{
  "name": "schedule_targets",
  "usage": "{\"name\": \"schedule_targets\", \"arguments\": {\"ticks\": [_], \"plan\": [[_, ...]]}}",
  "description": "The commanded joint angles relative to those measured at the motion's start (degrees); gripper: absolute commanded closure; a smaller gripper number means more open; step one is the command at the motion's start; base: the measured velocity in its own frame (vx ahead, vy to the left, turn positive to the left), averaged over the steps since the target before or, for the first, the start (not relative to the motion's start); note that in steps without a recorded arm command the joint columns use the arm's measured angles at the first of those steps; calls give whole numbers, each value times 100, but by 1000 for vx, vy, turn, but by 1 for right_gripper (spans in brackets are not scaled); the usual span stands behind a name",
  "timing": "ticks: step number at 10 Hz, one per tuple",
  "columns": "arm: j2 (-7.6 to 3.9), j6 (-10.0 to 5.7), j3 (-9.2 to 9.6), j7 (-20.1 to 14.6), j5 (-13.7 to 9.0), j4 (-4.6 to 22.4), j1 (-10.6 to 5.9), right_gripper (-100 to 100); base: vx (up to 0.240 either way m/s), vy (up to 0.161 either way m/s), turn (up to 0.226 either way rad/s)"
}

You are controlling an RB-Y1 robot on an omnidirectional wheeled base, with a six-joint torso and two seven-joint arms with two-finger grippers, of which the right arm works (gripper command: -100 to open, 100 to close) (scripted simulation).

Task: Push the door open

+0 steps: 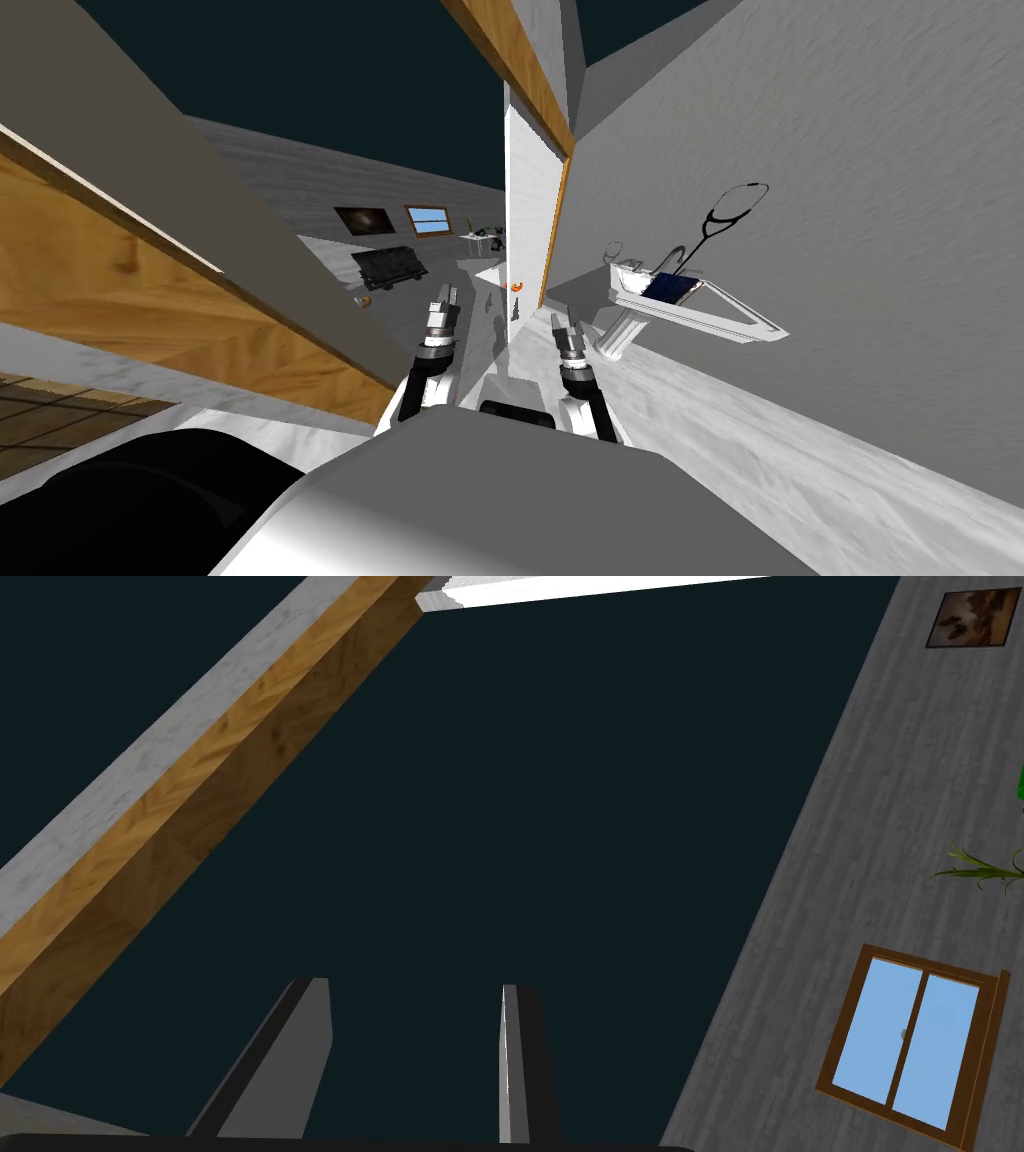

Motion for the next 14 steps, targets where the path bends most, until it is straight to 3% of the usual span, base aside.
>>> {"name": "schedule_targets", "arguments": {"ticks": [1,10,14], "plan": [[-10,-46,101,-21,-8,212,-110,-100,125,-31,0],[-121,-269,959,-113,-29,1314,-579,-100,142,-45,3],[-176,-390,1427,-164,-40,1916,-834,-100,166,-53,3]]}}
